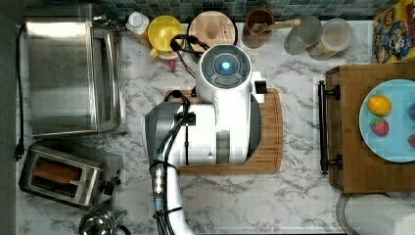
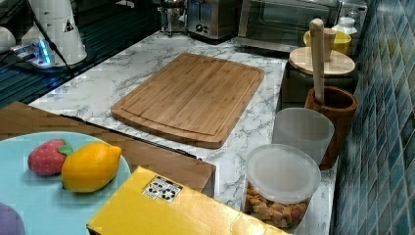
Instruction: Turn on the toaster.
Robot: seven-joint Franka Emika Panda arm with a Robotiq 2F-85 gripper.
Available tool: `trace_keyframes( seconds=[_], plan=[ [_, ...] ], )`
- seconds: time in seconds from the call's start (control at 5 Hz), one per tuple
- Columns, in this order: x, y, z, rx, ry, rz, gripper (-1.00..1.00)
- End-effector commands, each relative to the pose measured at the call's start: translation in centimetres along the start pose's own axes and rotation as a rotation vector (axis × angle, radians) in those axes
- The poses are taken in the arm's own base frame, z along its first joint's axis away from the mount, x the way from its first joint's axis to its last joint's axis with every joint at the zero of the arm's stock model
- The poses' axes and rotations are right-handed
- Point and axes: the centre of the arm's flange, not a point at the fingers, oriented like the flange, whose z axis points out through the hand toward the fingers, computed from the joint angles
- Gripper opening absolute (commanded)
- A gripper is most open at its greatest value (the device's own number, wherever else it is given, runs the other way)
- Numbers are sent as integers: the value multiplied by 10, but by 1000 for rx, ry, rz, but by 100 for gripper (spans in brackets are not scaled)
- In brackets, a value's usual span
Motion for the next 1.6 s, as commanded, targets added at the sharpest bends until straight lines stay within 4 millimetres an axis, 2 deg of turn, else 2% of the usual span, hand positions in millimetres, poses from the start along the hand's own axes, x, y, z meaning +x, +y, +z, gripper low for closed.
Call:
trace_keyframes(
  seconds=[0.2,0.6,0.8,1.0,1.2,1.4,1.6],
  plan=[
    [-5,-6,0,1,3,-46,-100],
    [-60,-39,4,69,-15,-189,-100],
    [-87,-52,13,70,-27,-237,-100],
    [-137,-46,1,87,-16,-257,-100],
    [-165,-46,2,74,-74,-303,-100],
    [-194,-50,12,57,-78,-328,-100],
    [-235,-60,35,8,-93,-392,-100]
  ],
)
